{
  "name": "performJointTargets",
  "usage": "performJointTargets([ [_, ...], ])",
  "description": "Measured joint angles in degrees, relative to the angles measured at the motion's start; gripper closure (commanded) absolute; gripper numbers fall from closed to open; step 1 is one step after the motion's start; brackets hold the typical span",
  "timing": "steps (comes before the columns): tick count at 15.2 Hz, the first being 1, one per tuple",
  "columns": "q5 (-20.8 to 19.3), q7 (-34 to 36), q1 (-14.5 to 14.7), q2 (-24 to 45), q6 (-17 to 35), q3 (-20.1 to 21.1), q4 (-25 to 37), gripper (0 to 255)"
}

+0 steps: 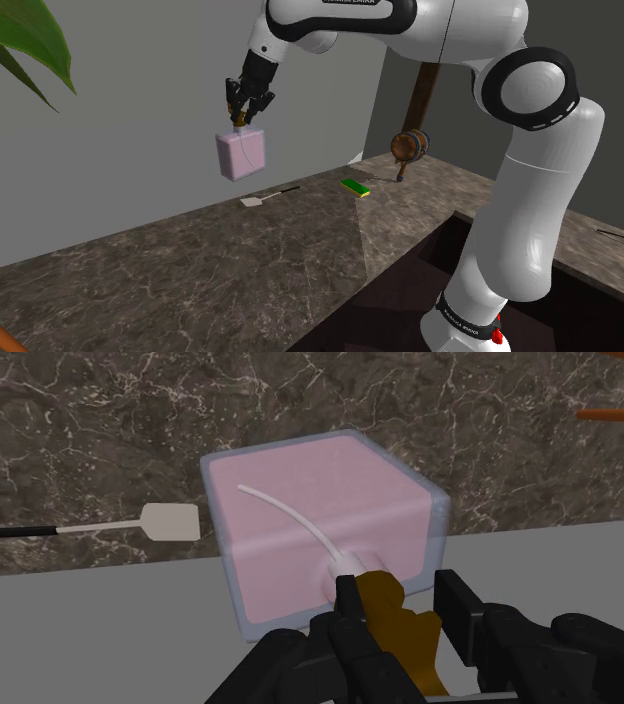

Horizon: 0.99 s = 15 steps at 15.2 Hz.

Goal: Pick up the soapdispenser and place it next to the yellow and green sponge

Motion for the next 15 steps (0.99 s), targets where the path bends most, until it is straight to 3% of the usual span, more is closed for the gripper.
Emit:
performJointTargets([
  [10,-0.44,1.20,-0.07,2.39,-8.21,-0.06,10.67,255],
  [15,1.40,-4.04,-3.22,-0.70,-9.17,-2.25,7.61,255],
])
